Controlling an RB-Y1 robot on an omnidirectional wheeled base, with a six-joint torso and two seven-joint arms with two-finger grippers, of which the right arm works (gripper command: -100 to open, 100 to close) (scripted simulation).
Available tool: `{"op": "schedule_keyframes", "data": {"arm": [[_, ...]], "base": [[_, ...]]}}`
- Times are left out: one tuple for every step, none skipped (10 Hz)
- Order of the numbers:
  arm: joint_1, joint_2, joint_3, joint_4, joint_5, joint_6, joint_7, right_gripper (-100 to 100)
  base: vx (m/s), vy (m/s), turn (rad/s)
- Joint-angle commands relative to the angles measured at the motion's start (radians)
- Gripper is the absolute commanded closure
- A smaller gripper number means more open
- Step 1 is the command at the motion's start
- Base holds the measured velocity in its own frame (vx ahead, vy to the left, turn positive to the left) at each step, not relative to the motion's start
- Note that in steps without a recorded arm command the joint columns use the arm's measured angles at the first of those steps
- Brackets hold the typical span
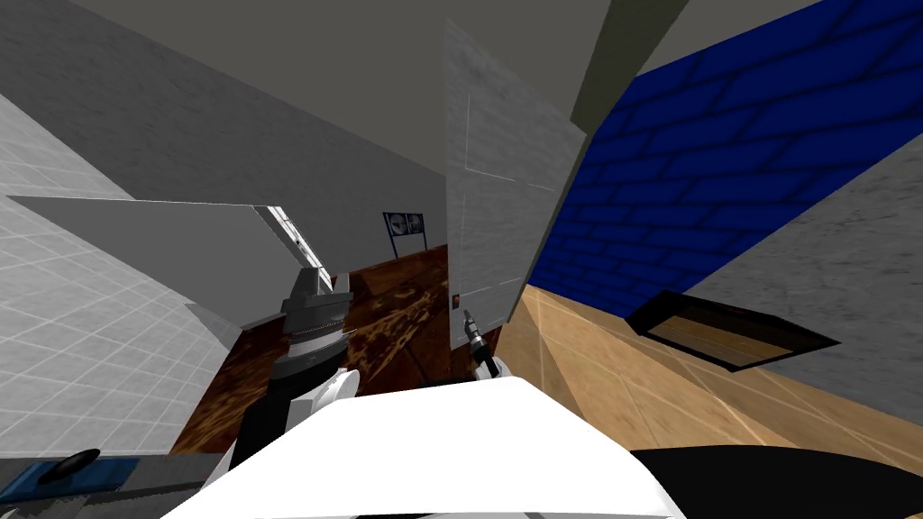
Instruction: Push the door open
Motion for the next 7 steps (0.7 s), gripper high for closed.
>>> {"op": "schedule_keyframes", "data": {"arm": [[-0.001, -0.005, -0.004, 0.003, -0.001, -0.005, 0.003, -100], [-0.001, -0.005, -0.004, 0.004, -0.001, -0.006, 0.003, -100], [-0.001, -0.006, -0.006, 0.006, -0.002, -0.009, 0.005, -100], [-0.001, -0.006, -0.008, 0.008, -0.003, -0.012, 0.006, -100], [-0.002, -0.005, -0.011, 0.010, -0.003, -0.014, 0.007, -100], [-0.002, -0.003, -0.012, 0.012, -0.004, -0.017, 0.009, -100], [-0.003, 0.001, -0.015, 0.015, -0.005, -0.020, 0.011, -100]], "base": [[0.102, 0.035, 0.033], [0.170, 0.060, 0.022], [0.183, 0.063, 0.014], [0.214, 0.068, 0.025], [0.213, 0.055, 0.022], [0.184, 0.073, 0.027], [0.195, 0.080, 0.026]]}}
